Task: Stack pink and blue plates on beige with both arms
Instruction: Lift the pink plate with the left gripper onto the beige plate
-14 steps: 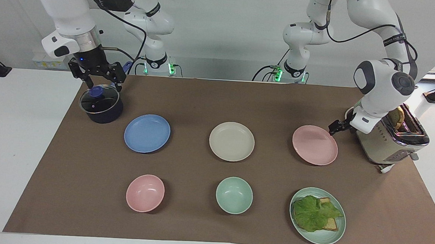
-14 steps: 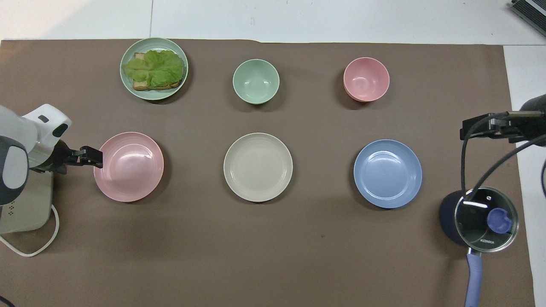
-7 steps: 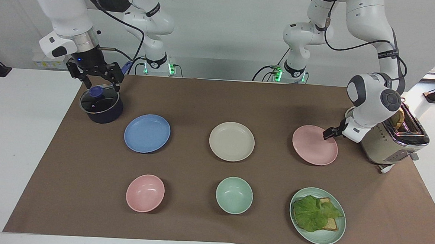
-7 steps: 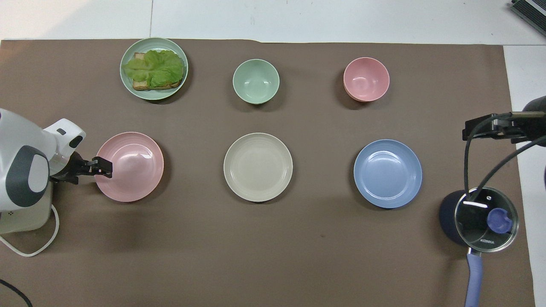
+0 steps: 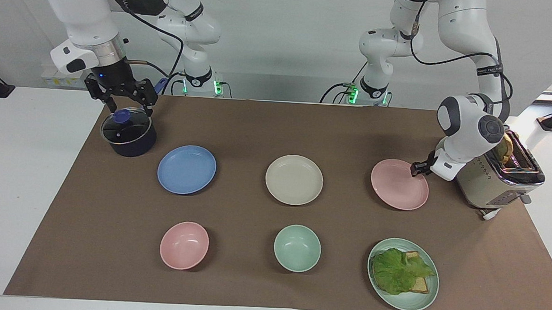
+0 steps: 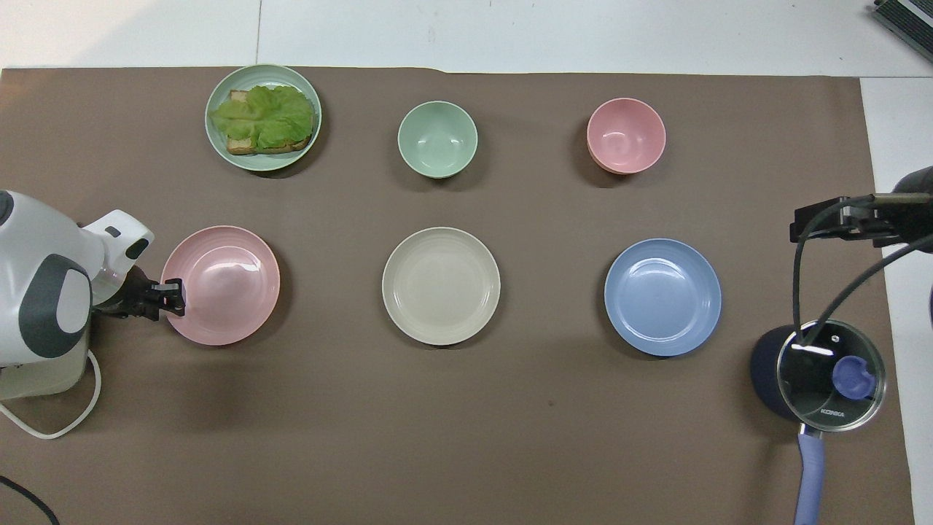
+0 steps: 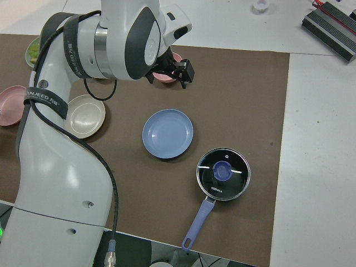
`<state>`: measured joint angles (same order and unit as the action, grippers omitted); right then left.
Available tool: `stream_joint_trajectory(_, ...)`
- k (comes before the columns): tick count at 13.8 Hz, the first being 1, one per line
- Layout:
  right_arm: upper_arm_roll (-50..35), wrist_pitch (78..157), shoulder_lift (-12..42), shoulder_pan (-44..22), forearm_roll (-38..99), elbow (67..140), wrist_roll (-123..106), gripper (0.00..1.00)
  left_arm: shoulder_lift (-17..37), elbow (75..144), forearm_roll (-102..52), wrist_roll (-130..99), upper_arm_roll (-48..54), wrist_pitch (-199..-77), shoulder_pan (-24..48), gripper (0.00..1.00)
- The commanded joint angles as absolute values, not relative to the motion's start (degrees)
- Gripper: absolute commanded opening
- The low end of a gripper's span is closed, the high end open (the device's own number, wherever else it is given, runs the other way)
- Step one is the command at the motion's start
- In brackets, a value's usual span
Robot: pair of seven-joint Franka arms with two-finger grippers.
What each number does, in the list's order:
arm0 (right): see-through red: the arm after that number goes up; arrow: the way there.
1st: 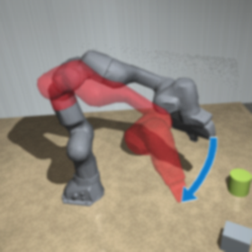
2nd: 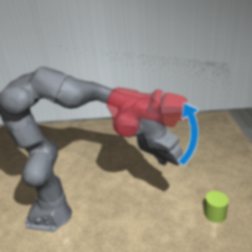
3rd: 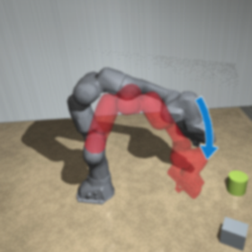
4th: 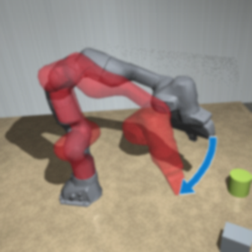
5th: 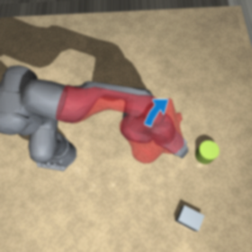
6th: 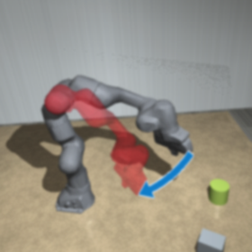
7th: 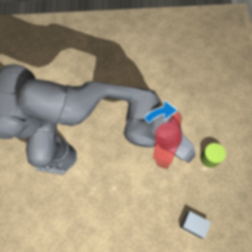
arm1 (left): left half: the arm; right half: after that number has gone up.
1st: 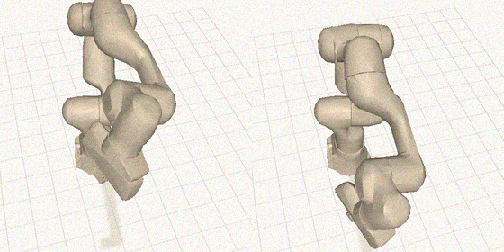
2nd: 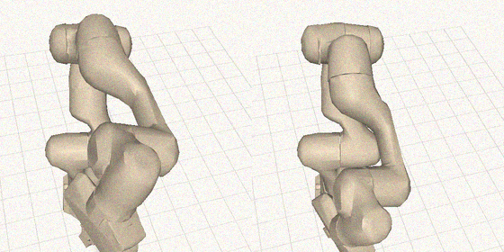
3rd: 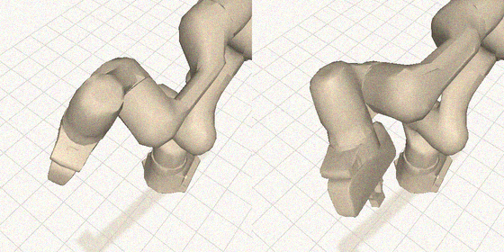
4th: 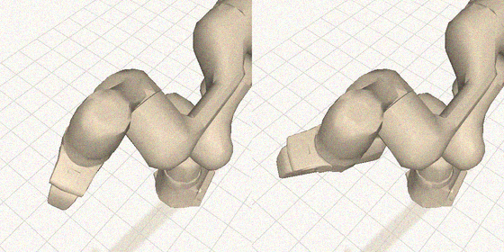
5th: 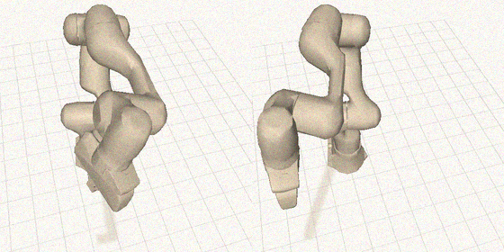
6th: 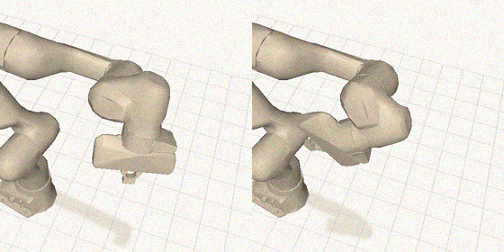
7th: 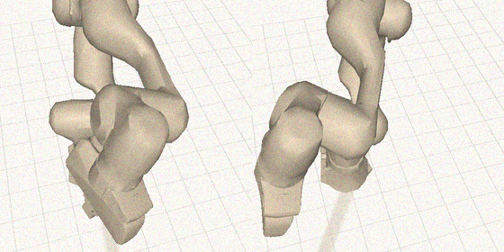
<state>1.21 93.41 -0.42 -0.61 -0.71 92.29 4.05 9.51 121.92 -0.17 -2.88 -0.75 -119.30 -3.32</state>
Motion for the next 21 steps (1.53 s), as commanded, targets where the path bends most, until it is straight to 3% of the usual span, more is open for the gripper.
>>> stream_joint_trajectory(1,0.88,94.13,-2.02,0.18,0.62,94.22,2.29,1.00,8.00,123.31,-0.70,-3.34,-0.70,-118.92,-3.43,0.00)
stream_joint_trajectory(6,0.88,93.96,-2.11,0.09,0.62,94.48,2.29,1.00,8.00,120.16,-0.70,-2.90,-0.62,-113.40,-3.25,0.00)
stream_joint_trajectory(10,0.88,94.04,-2.20,0.18,0.62,94.57,2.29,1.00,8.35,107.00,-7.89,-4.56,-0.09,-98.13,-2.73,0.00)
stream_joint_trajectory(13,0.88,94.13,-2.20,0.18,0.62,94.57,2.29,1.00,7.04,104.68,-9.84,-14.72,0.52,-94.57,2.26,0.00)
stream_joint_trajectory(15,0.88,94.13,-2.20,0.17,0.62,94.57,2.29,1.00,6.68,104.76,-12.21,-22.29,1.49,-96.14,7.44,0.00)
stream_joint_trajectory(21,0.88,94.13,-2.20,0.18,0.62,94.57,2.20,1.00,8.61,110.20,-16.43,-32.78,1.85,-115.53,21.08,0.00)
